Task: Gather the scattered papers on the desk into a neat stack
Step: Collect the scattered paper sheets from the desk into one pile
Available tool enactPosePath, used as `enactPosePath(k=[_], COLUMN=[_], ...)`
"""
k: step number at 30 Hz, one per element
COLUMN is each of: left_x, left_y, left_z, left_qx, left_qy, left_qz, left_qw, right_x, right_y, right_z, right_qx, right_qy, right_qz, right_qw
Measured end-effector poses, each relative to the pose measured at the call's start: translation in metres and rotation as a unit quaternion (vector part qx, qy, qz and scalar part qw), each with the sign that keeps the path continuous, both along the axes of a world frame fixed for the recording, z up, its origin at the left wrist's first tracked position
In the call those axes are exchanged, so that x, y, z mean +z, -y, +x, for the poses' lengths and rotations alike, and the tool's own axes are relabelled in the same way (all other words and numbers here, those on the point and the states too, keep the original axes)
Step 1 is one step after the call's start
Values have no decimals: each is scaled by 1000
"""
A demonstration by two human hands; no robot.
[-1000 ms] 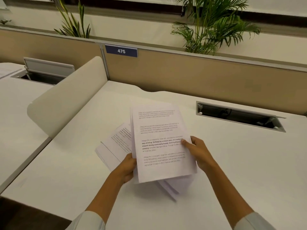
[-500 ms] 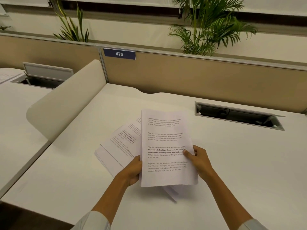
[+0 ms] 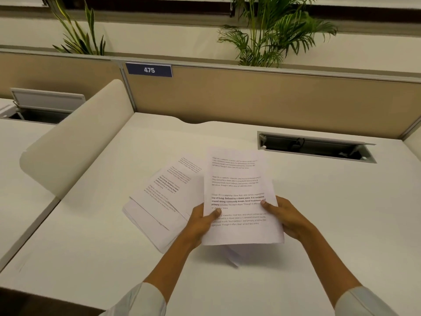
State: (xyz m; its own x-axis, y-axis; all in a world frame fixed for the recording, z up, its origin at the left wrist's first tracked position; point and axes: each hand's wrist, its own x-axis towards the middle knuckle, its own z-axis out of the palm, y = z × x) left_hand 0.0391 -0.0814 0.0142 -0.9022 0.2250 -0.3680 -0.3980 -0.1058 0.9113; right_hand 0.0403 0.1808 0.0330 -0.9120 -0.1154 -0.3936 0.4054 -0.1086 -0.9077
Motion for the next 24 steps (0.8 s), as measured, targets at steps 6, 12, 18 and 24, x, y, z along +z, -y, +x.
enactPosePath(k=[6, 12, 18, 24], left_x=[-11, -33, -40, -33], left_y=[-2, 38, 38, 19], left_z=[3, 18, 1, 5], left_qx=[51, -159, -368, -285], left_qy=[-31, -361, -448, -498], left_qz=[-166, -509, -574, -561], left_qw=[984, 766, 578, 597], right_x=[-6, -9, 1, 3], right_y=[-24, -50, -59, -65], right_z=[4, 11, 12, 18], right_qx=[-62, -132, -139, -144], right_qy=[10, 22, 23, 21], right_qz=[57, 91, 88, 86], right_qw=[996, 987, 986, 986])
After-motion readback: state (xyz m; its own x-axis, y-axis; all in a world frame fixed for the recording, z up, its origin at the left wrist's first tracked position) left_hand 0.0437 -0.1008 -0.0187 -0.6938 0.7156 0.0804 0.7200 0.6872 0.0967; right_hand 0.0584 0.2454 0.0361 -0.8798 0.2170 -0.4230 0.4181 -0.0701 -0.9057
